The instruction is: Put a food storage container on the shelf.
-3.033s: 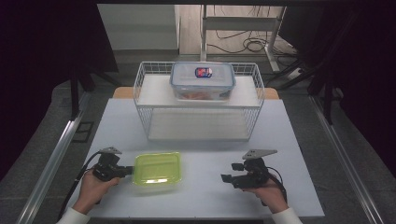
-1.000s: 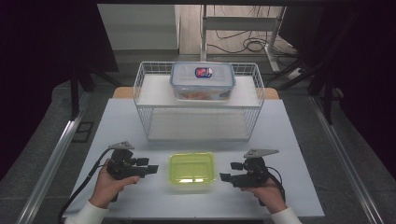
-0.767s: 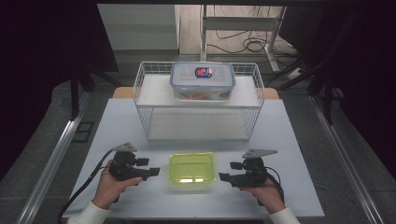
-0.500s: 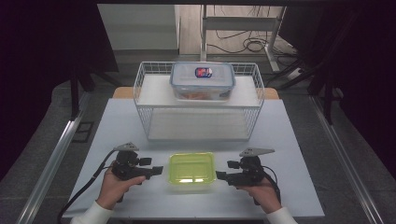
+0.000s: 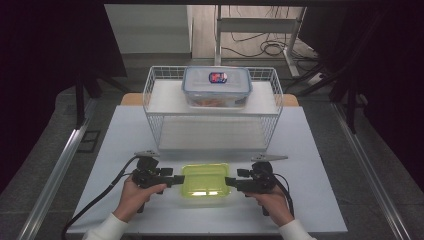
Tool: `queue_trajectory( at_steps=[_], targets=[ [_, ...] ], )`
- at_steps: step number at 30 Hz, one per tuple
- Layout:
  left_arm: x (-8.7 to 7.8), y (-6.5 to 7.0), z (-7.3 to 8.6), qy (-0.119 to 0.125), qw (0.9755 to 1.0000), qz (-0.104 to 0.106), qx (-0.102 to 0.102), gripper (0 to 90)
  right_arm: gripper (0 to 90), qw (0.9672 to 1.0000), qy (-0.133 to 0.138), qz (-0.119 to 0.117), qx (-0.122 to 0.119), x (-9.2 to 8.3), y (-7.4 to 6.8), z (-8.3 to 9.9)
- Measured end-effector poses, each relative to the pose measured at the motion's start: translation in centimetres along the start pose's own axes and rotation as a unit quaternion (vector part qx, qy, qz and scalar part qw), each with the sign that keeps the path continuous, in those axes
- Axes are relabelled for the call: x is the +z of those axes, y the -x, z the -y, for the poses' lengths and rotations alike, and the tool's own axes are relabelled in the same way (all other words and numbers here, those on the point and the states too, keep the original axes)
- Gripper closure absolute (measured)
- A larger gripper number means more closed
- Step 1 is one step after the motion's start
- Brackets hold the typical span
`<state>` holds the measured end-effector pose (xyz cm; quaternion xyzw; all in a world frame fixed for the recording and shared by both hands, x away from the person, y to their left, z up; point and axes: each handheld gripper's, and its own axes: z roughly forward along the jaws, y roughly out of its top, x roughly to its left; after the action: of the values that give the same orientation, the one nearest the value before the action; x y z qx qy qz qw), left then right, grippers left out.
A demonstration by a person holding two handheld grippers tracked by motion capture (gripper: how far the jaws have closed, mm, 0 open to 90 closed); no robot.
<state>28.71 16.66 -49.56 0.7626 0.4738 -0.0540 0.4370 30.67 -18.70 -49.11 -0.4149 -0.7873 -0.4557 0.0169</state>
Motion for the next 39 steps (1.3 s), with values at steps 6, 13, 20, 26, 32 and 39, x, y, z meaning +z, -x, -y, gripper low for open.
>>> queue_trajectory(
  at_steps=[6, 13, 20, 26, 32, 39],
  targets=[
    [0.6, -0.1, 0.0, -0.002, 0.9999, 0.008, -0.01, 29.9, 29.5, 1.0, -0.002, 0.0, 0.005, 0.3, 0.2, 0.0],
    [1.0, -0.3, 0.1, -0.009, 0.9998, 0.009, -0.016, 30.5, 29.6, 0.9999, -0.006, 0.0, 0.011, 0.6, 0.3, 0.0],
    [1.6, -0.4, 0.2, -0.016, 0.9995, 0.014, -0.022, 35.1, 31.3, 0.9995, -0.017, 0.002, 0.026, 1.4, 0.6, 0.0],
    [2.0, -0.5, 0.4, -0.026, 0.9991, 0.021, -0.027, 41.2, 35.6, 0.999, -0.025, 0.0, 0.037, 1.9, 0.9, 0.0],
    [2.4, -0.7, 0.5, -0.037, 0.9982, 0.034, -0.032, 47.5, 39.5, 0.9982, -0.043, -0.01, 0.041, 2.5, 0.8, 0.3],
    [2.5, -0.7, 0.6, -0.034, 0.9979, 0.037, -0.039, 53.4, 49.6, 0.997, -0.047, -0.036, 0.049, 2.7, 0.7, 0.3]
  ],
)
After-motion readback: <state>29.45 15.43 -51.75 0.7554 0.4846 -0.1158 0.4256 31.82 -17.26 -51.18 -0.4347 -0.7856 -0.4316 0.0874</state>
